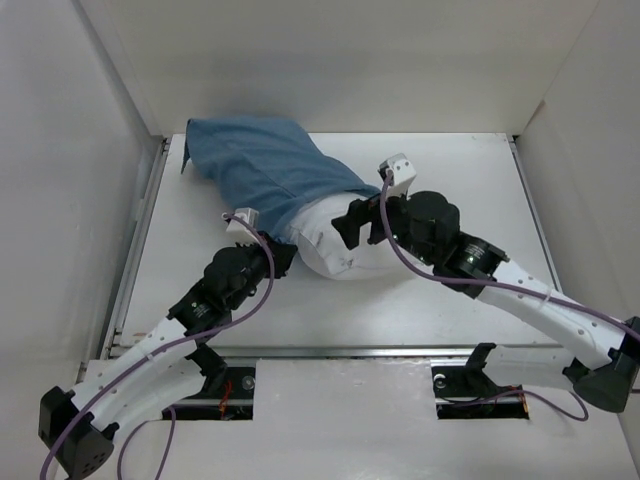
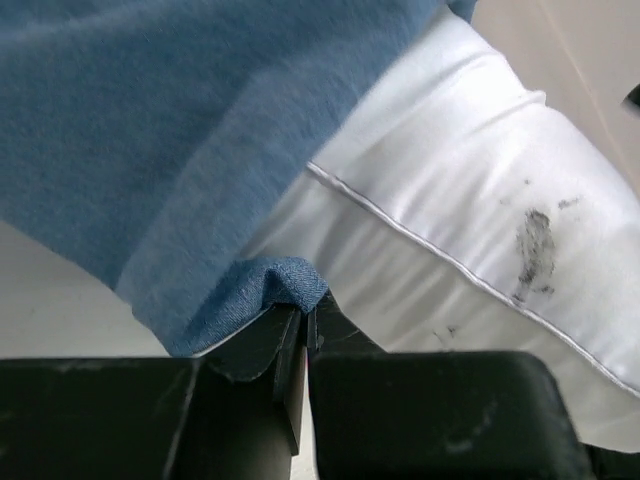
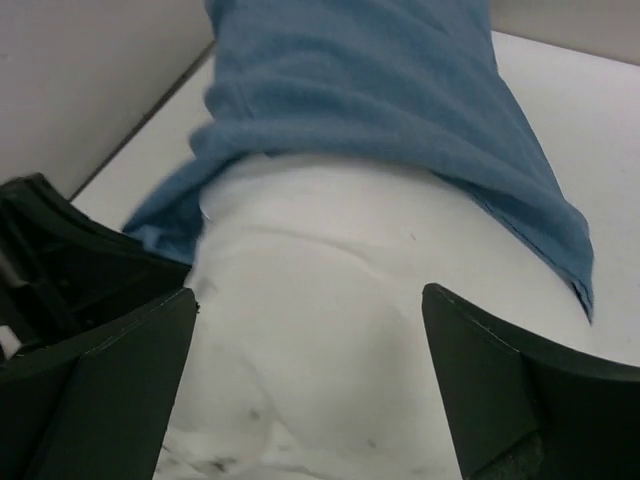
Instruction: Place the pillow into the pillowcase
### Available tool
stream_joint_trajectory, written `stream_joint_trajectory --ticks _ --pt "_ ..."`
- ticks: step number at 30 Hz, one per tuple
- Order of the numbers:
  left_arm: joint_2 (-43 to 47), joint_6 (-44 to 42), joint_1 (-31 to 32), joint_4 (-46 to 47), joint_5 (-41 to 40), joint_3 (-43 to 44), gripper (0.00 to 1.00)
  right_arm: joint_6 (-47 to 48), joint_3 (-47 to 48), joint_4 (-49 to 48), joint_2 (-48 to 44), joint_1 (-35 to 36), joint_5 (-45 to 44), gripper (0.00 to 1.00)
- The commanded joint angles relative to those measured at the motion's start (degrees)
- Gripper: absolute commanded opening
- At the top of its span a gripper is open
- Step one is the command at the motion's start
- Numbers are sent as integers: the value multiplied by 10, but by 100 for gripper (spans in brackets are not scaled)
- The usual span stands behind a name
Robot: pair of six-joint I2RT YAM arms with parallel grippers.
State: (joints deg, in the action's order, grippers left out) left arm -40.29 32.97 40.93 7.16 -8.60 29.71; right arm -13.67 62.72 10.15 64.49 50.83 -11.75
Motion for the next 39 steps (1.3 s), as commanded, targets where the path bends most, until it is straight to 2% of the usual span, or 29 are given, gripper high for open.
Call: stream_joint_trajectory --ticks 1,4,8,10,16,19,20,21,22,23,25,26,28,29,30,34,35,36,39 --pt "19 11 7 43 37 10 0 11 71 20 28 6 58 100" --pt "24 11 7 29 37 17 0 38 126 29 73 12 71 100" --pt "29 17 7 24 37 17 0 61 151 44 127 24 91 100" --pt "36 17 7 24 37 17 0 61 157 74 159 32 85 94" --pt "49 22 7 14 37 17 0 23 63 50 128 39 10 93" --pt "49 22 7 14 48 23 0 17 38 30 140 39 -38 93" --pt "49 17 7 14 54 29 0 17 32 20 150 39 -51 90" --pt "49 17 7 8 60 29 0 17 32 10 161 39 -75 84" --pt "49 11 7 1 61 37 0 17 25 1 172 39 -87 74" --pt "49 11 7 -18 61 50 0 2 25 -5 193 39 -100 41" --pt "49 4 7 -43 33 65 0 -19 25 -10 201 39 -140 0" --pt "49 4 7 -74 21 81 2 -19 18 -19 201 39 -140 0" --pt "42 4 7 -108 -21 100 20 -11 7 -47 180 39 -113 0" --pt "31 4 7 -124 -33 110 35 -6 2 -54 171 39 -98 0" --pt "23 -4 7 -151 -43 131 57 1 -5 -61 153 39 -85 0" --pt "-30 -22 7 -185 -73 177 69 1 -11 -76 129 39 -42 0" --pt "-44 -39 7 -185 -64 184 94 0 -11 -76 129 39 -30 0" --pt "-75 -48 13 -185 -55 191 97 0 -11 -76 129 39 -30 0" --pt "-115 -78 25 -192 -26 209 97 -5 -3 -76 129 39 -25 0"
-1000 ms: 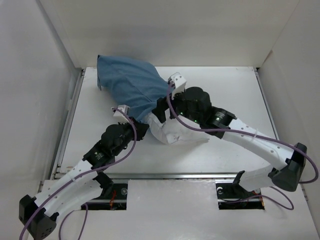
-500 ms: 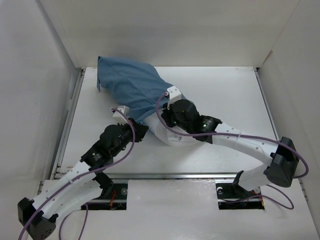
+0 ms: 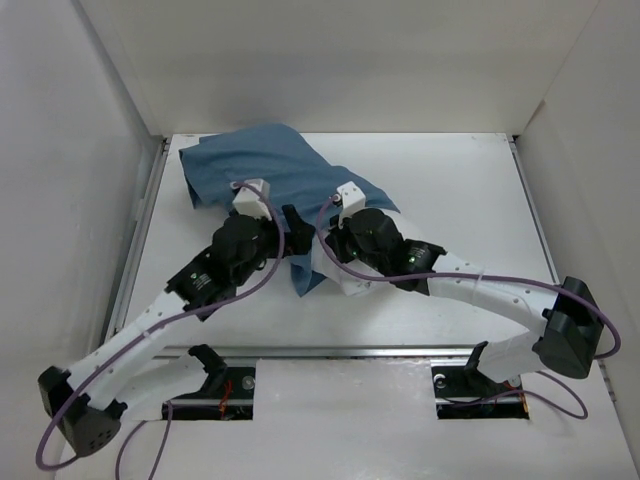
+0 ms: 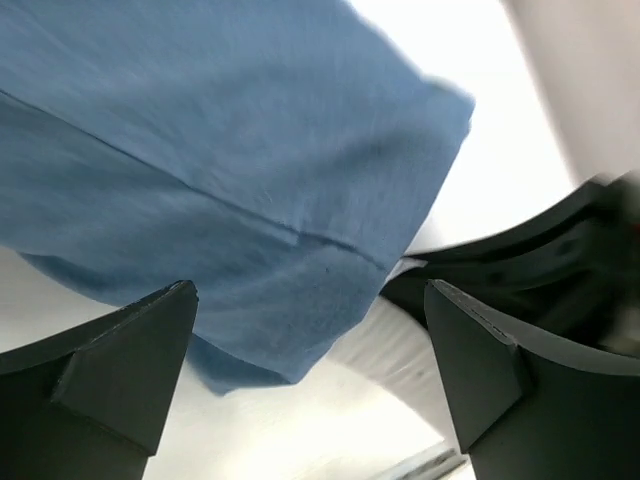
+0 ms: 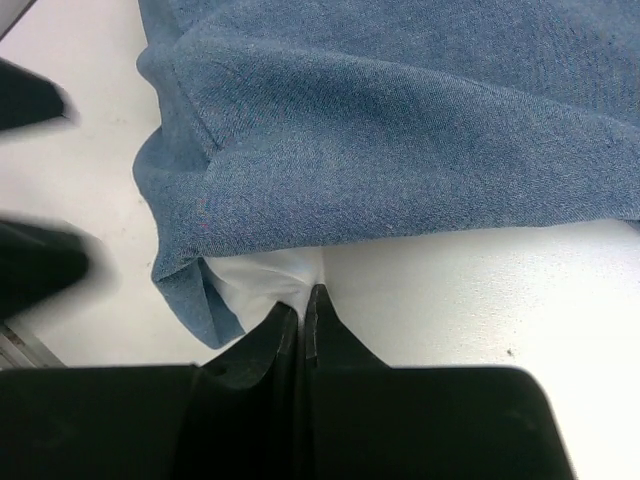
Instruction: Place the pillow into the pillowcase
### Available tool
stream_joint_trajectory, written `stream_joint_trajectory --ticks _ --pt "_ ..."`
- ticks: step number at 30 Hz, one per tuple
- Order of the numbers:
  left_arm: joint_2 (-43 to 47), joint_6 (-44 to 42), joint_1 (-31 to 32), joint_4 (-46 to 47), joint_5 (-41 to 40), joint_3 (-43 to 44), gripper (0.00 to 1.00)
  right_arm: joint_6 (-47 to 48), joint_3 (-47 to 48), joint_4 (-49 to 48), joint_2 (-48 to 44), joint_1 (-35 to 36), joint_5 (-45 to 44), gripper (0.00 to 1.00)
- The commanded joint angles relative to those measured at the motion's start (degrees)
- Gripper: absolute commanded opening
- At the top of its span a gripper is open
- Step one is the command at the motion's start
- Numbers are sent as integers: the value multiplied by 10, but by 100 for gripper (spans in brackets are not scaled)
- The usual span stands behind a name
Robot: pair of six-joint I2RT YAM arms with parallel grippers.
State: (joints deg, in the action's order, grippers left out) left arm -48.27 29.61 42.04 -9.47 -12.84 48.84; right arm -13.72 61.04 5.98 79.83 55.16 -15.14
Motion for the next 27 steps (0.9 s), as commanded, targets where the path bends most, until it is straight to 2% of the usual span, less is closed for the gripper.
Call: stream_joint_trajectory --ticks 1,2,5,6,12,16,20,21,23,24,25,27 --pt "-55 -45 29 -44 9 18 97 -4 19 -34 -24 -4 9 0" --pt "-62 -51 41 -51 -6 23 93 -10 19 -34 -24 -4 2 0" --pt "-62 -34 81 -72 -52 17 64 -18 31 -29 -19 -4 -11 0" --pt "-56 -26 81 -72 -60 17 58 -24 43 -29 -13 -4 -17 0" --pt "-60 36 95 -72 -105 -12 59 -35 66 0 2 -4 -18 0" --pt "-109 61 95 -44 -156 -12 57 -35 59 0 -20 -4 7 0" --pt "-159 56 106 -8 -162 8 55 -41 49 0 -34 -4 23 0" --pt "-168 50 106 -8 -162 8 50 -46 49 0 -34 -4 23 0" --pt "-197 50 111 -18 -190 28 31 -47 49 0 -39 -4 23 0" --pt "-204 60 111 -33 -205 39 20 -52 49 0 -39 -4 18 0" --pt "-209 85 111 -50 -221 49 0 -52 44 0 -39 -4 10 0" --pt "-209 85 117 -87 -242 70 0 -57 44 0 -39 -4 -2 0"
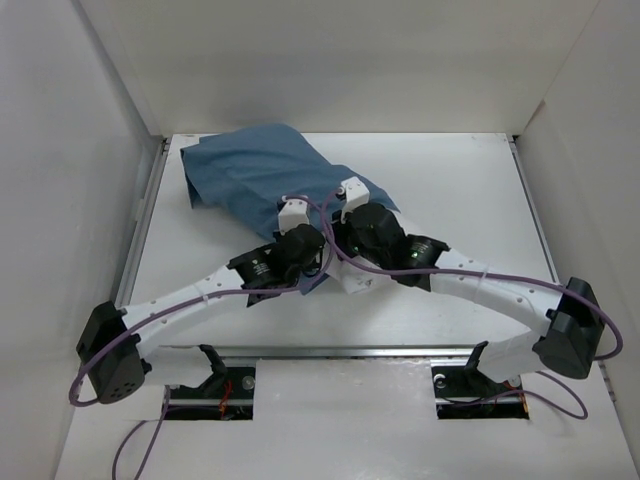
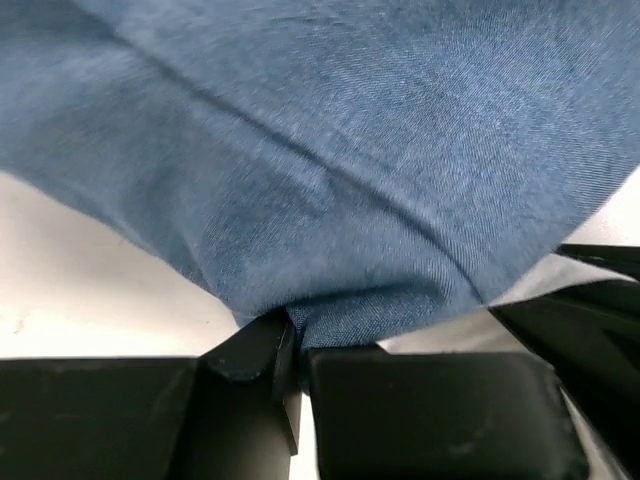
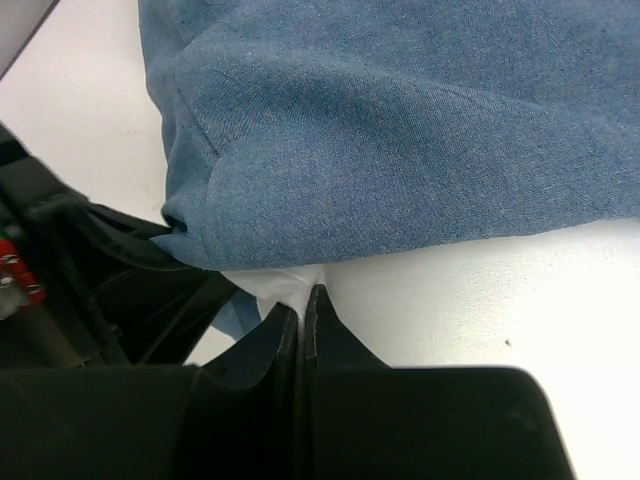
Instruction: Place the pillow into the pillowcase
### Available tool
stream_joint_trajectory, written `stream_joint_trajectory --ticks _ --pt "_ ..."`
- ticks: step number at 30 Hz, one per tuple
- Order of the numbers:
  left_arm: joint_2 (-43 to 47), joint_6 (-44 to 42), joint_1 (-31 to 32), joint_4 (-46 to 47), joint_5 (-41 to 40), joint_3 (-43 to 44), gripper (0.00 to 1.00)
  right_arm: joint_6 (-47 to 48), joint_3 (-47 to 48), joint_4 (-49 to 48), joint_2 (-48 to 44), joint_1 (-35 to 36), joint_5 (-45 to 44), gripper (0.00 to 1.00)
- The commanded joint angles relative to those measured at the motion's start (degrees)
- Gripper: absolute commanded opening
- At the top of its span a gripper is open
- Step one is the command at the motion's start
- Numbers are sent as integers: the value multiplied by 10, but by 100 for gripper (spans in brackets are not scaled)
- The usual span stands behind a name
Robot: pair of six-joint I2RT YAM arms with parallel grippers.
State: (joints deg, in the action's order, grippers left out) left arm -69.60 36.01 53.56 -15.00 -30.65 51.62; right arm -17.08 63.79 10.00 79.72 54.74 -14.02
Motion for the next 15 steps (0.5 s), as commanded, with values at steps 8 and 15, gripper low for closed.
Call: stream_joint_trajectory --ticks 8,15 --pt "145 -60 12 29 84 51 0 -100 -95 -292 -7 0 1 0" --pt "159 -102 12 71 330 81 0 -215 -142 -712 144 5 -27 0"
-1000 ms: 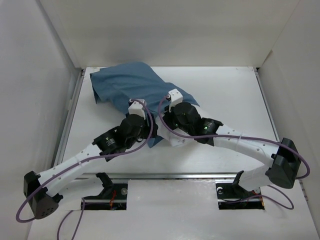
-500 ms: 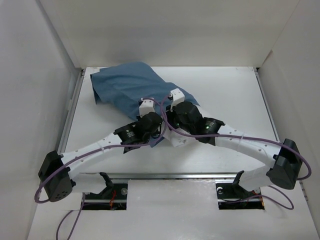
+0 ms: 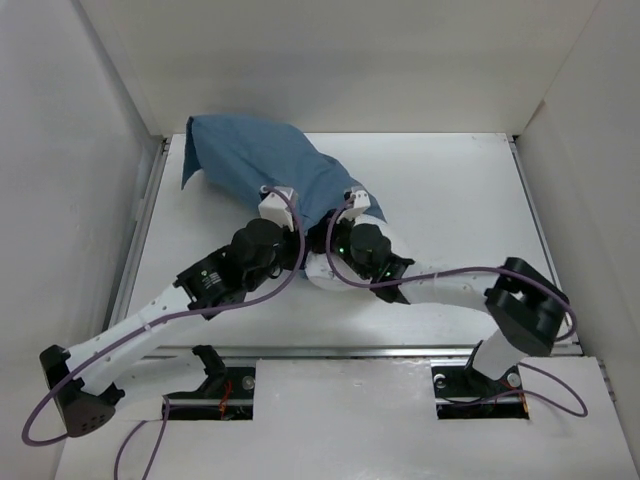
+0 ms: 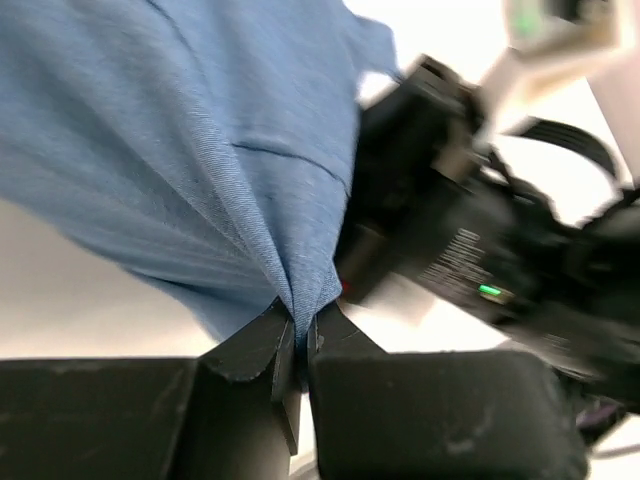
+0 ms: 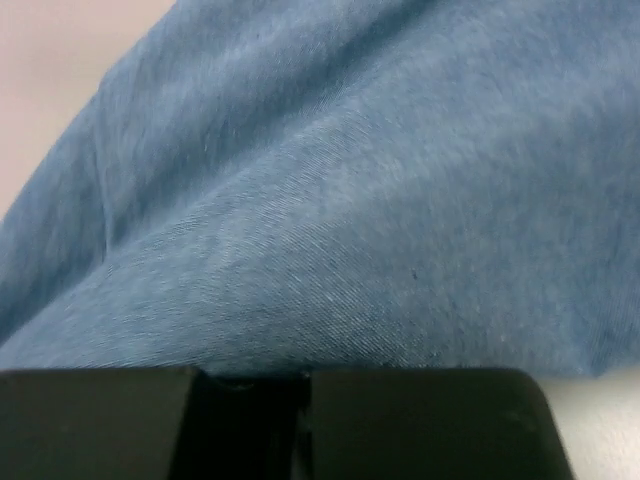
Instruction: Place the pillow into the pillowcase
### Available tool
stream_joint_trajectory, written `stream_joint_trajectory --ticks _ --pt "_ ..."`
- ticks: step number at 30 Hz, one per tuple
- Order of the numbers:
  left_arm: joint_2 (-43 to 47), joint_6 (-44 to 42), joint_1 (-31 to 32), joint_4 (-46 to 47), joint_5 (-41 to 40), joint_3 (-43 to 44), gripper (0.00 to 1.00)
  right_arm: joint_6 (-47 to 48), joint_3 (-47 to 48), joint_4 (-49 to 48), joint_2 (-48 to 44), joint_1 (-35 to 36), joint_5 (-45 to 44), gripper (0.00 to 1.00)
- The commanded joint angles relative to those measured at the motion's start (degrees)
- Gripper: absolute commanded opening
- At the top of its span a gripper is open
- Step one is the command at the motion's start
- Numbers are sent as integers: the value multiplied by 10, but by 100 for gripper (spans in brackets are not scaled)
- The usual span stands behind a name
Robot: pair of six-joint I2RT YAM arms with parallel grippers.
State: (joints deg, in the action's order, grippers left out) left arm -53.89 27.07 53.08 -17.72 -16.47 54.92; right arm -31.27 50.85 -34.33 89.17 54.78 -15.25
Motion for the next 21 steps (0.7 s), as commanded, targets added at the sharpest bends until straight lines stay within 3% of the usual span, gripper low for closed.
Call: stream_joint_trajectory --ticks 1,3,10,16,21 --pt "-4 -7 17 98 214 48 0 -89 -18 -307 71 5 -40 0" --pt "-4 3 17 98 273 53 0 -101 -18 -376 86 14 -130 0" --pt "40 61 17 84 372 17 0 -113 72 -383 109 19 -345 0" --pt "47 111 17 149 505 -9 0 -95 158 -323 141 19 -429 0" --pt "52 125 17 149 528 -9 0 -49 199 -351 180 14 -483 0"
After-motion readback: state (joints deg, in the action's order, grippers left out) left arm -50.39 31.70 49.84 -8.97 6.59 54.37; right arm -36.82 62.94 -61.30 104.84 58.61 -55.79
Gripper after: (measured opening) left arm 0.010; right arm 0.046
